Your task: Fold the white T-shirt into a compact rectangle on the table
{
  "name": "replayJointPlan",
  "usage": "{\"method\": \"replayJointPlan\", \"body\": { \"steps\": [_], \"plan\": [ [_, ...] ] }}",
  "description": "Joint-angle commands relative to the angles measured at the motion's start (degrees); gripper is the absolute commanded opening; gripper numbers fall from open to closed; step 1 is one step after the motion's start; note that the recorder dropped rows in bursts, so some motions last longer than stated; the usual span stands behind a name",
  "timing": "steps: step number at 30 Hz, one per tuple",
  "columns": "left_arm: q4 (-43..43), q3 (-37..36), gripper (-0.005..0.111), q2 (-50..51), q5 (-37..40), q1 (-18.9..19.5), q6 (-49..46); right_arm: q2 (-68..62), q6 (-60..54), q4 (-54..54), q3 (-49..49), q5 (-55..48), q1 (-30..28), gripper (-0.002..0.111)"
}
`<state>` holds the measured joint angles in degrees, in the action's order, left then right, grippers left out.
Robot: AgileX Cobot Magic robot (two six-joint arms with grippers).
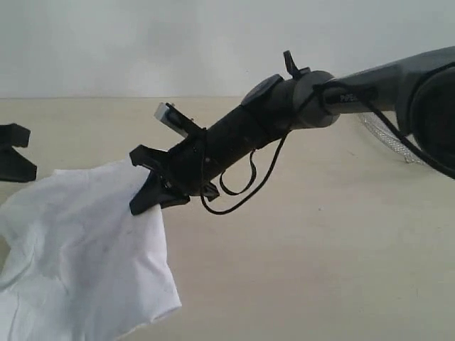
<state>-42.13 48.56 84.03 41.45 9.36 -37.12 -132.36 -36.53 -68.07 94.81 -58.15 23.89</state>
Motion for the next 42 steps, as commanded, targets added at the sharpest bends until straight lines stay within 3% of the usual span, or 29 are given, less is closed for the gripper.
{"method": "replayJointPlan", "body": {
  "steps": [1, 9, 22, 42],
  "plan": [
    [-0.47, 3.16, 0.004, -2.0, 2.28, 0.26, 1.07, -2.99, 2.92, -1.13, 5.35, 1.15, -0.6, 0.0],
    [-0.05, 6.47, 0.004, -2.11, 4.63, 0.26, 1.07, -10.14, 8.15, -3.88, 15.32, 8.11, -0.6, 0.0],
    [-0.05, 6.47, 0.004, -2.11, 2.31, 0.26, 1.07, -11.18, 9.39, -8.2, 17.95, 16.94, -0.6, 0.0],
    [-0.05, 6.51, 0.004, -3.27, 1.41, 0.26, 0.59, -16.28, 10.93, -6.77, 27.96, 16.32, -0.6, 0.0]
  ]
}}
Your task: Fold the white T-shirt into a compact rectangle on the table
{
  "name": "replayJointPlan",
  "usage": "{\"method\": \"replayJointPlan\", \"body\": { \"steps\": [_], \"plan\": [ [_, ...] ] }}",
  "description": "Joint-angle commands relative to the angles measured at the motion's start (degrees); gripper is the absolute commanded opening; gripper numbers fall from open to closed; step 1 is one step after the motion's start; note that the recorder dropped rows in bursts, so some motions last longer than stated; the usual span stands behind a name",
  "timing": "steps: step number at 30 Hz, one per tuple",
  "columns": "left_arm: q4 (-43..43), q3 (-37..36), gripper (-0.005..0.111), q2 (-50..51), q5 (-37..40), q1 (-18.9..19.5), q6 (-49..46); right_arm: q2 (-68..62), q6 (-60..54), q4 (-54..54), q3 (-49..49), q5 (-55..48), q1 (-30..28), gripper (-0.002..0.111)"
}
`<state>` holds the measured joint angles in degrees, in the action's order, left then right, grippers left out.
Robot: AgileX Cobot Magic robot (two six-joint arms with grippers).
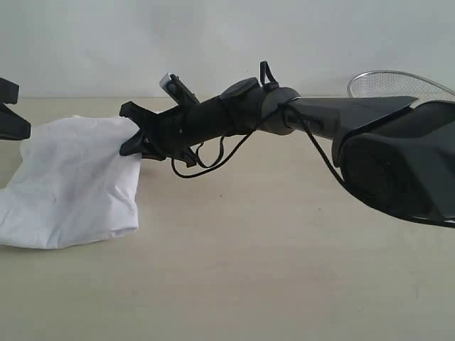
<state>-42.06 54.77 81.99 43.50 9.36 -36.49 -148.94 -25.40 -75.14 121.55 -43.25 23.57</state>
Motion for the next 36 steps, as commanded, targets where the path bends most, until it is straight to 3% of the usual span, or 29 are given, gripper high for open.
{"method": "replayJointPlan", "body": {
  "steps": [1, 20, 22, 24, 27, 28, 32, 36],
  "plan": [
    [-0.12, 0.29, 0.004, -1.35, -0.54, 0.26, -0.03, 0.3, -0.2, 0.85, 1.22, 1.46, -0.29, 0.0],
    [0.78, 0.29, 0.004, -1.78, -0.2, 0.26, -0.03, -0.2, -2.39, 1.03, 1.52, 1.88, -0.16, 0.002],
    [0.78, 0.29, 0.004, -1.78, -0.2, 0.26, -0.03, -0.2, -2.39, 1.03, 1.52, 1.88, -0.16, 0.011],
    [0.78, 0.29, 0.004, -1.78, -0.2, 0.26, -0.03, -0.2, -2.18, 1.03, 1.52, 1.88, -0.16, 0.029],
    [0.78, 0.29, 0.004, -1.78, -0.2, 0.26, -0.03, -0.2, 0.13, 1.03, 1.52, 1.74, -0.16, 0.065],
    [0.78, 0.29, 0.004, -1.78, -0.2, 0.26, -0.03, -0.2, 1.62, 1.31, 1.52, 1.52, -0.16, 0.066],
    [0.99, 0.29, 0.004, -1.78, -0.2, 0.26, -0.03, -0.2, 2.69, 4.11, 1.52, -0.72, -0.16, 0.048],
    [1.21, 0.29, 0.004, -1.78, -0.2, 0.26, -0.03, -0.09, 4.3, 7.57, 1.52, -4.71, -0.16, 0.044]
  ]
}}
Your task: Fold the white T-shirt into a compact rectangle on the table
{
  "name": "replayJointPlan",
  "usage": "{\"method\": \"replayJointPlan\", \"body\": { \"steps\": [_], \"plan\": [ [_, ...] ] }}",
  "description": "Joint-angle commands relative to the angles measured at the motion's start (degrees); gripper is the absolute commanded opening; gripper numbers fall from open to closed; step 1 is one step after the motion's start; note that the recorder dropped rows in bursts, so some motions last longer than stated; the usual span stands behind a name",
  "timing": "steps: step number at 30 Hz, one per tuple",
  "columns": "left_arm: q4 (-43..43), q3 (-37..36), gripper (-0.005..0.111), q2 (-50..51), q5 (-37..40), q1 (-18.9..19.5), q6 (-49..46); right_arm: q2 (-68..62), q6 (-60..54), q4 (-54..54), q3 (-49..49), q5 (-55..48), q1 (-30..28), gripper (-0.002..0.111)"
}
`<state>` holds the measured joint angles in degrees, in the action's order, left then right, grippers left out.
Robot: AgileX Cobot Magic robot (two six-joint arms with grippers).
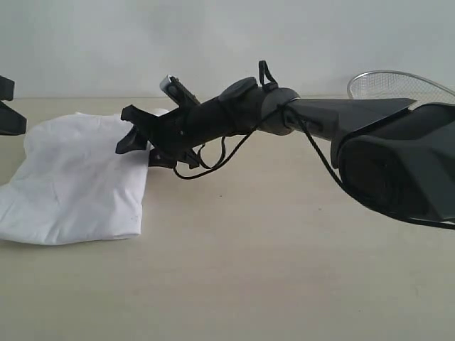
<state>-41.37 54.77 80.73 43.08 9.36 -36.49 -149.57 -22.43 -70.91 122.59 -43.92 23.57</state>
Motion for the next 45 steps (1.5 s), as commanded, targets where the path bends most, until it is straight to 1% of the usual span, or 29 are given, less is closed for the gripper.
{"method": "replayJointPlan", "body": {
  "steps": [1, 6, 9, 11, 13, 15, 16, 17, 21, 25, 26, 31, 35, 43, 45],
  "plan": [
    [0.53, 0.29, 0.004, -0.52, 0.23, 0.26, -0.03, 0.54, 1.6, 4.45, 0.49, -4.57, -0.16, 0.044],
    [0.52, 0.29, 0.004, -0.52, 0.4, 0.26, -0.03, 2.33, 6.32, 14.61, 0.49, -3.75, -0.28, 0.024],
    [0.52, 0.29, 0.004, -0.52, 0.4, 0.26, -0.03, 3.62, 12.69, 21.49, 0.49, -1.69, -0.39, 0.025],
    [0.52, 0.29, 0.004, -0.52, 0.4, 0.26, -0.03, 3.95, 12.96, 23.22, 0.49, -1.4, -0.51, 0.032],
    [0.52, 0.29, 0.004, -0.52, 0.19, 0.26, -0.03, 3.95, 12.62, 23.34, 0.49, -2.32, -0.51, 0.045],
    [0.52, 0.29, 0.004, -0.52, 0.19, 0.26, -0.03, 3.95, 12.62, 23.87, 0.49, -3.05, -0.39, 0.064],
    [0.52, 0.29, 0.004, -0.52, 0.19, 0.26, -0.03, 3.95, 12.98, 24.8, 0.49, -3.33, -0.27, 0.067],
    [0.52, 0.29, 0.004, -0.52, 0.19, 0.26, -0.03, 4.08, 14.31, 25.95, 0.49, -3.6, -0.27, 0.067],
    [0.52, 0.29, 0.004, -0.52, 0.19, 0.26, -0.03, 4.72, 18.26, 31.39, 0.49, -3.74, -0.27, 0.047],
    [0.52, 0.29, 0.004, -0.52, 0.19, 0.26, -0.03, 5.84, 23.58, 38.31, 0.49, -3.74, -0.27, 0.032],
    [0.52, 0.29, 0.004, -0.52, 0.19, 0.26, -0.03, 6.13, 24.05, 39.64, 0.49, -3.58, -0.27, 0.03],
    [0.08, 0.29, 0.004, -0.52, 0.22, 0.26, -0.03, 6.47, 17.77, 37.02, 0.49, -6.1, -0.27, 0.03],
    [0.1, 0.29, 0.004, -0.52, -0.04, 0.26, -0.03, 6.61, 17.76, 37.24, 0.49, -8.41, -0.27, 0.03],
    [0.1, 0.29, 0.004, -0.52, 0.2, 0.26, -0.03, 9.31, 18.89, 37.83, 0.17, -8.83, -0.27, 0.03],
    [0.1, 0.29, 0.004, -0.52, 0.2, 0.26, -0.03, 10.3, 17.69, 38.58, -0.38, -9.09, -0.27, 0.03]
  ]
}}
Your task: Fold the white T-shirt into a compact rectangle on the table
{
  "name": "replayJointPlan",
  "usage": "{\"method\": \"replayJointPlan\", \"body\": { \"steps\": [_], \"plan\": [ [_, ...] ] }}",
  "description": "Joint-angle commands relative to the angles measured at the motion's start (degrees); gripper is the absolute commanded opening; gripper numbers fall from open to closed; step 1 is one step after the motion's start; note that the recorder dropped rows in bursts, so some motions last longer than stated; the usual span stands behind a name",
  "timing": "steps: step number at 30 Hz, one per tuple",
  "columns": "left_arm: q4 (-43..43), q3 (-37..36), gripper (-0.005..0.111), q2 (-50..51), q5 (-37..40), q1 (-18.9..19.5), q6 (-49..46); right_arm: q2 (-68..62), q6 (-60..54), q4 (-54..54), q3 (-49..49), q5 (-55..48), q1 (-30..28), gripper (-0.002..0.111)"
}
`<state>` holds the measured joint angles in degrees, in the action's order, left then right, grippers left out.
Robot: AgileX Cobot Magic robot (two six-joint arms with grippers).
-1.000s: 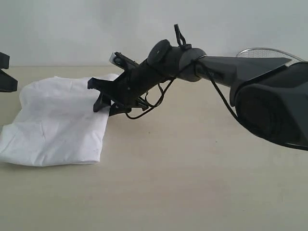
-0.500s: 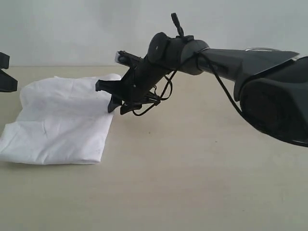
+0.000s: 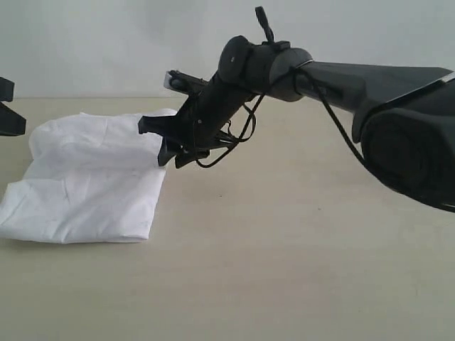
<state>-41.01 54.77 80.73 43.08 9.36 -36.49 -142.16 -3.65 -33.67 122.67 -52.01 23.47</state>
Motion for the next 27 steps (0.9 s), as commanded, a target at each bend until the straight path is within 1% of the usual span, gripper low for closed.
{"method": "replayJointPlan", "body": {
  "steps": [1, 3, 5, 7, 8, 9, 11, 13, 15, 17, 20, 27],
  "plan": [
    [-0.26, 0.29, 0.004, -0.52, 0.2, 0.26, -0.03, 3.2, -1.32, 2.12, -0.59, -1.34, -0.17, 0.03],
    [-0.15, 0.29, 0.004, -0.52, 0.2, 0.26, -0.33, 4.74, -0.69, 4.74, -0.91, -2.14, -0.17, 0.03],
    [-0.15, 0.29, 0.004, -0.52, 0.2, 0.26, -0.33, 5.96, -0.76, 3.83, -0.91, -3.2, 0.16, 0.03],
    [-0.13, 0.29, 0.004, -0.52, 0.31, 0.26, -0.33, 6.87, -1.43, 3.61, -0.91, -3.99, 1.71, 0.03],
    [-0.13, 0.29, 0.004, -0.52, 0.31, 0.26, -0.33, 7.09, -1.43, 3.04, -0.91, -3.99, 3.71, 0.027],
    [-0.13, 0.29, 0.004, -0.52, 0.17, 0.26, -0.33, 6.82, -1.43, 2.74, -0.91, -3.75, 4.73, 0.024],
    [-0.13, 0.29, 0.004, -0.52, -0.02, 0.26, -0.33, 4.89, -1.43, 2.85, -0.91, -1.17, 9.5, 0.001],
    [-0.13, 0.29, 0.004, -0.52, -0.02, 0.26, -0.33, 2.93, -0.8, 3.26, -0.91, 0.88, 11.87, 0.0],
    [-0.24, 0.29, 0.004, -0.52, 0.42, 0.26, -0.33, 0.3, 1.63, 3.26, -0.91, 1.15, 12.0, 0.0],
    [-0.24, 0.29, 0.004, -0.52, 0.42, 0.26, -0.33, -1.27, 1.42, 3.59, -0.91, 0.82, 11.87, 0.0],
    [-0.24, 0.29, 0.004, -0.52, 0.42, 0.26, -0.33, -1.24, -0.56, 3.46, -0.91, 2.0, 11.87, 0.0],
    [-0.24, 0.29, 0.004, -1.06, 0.62, 0.26, -0.44, 1.87, -0.29, 3.89, -0.91, 1.77, 11.51, 0.0]
  ]
}}
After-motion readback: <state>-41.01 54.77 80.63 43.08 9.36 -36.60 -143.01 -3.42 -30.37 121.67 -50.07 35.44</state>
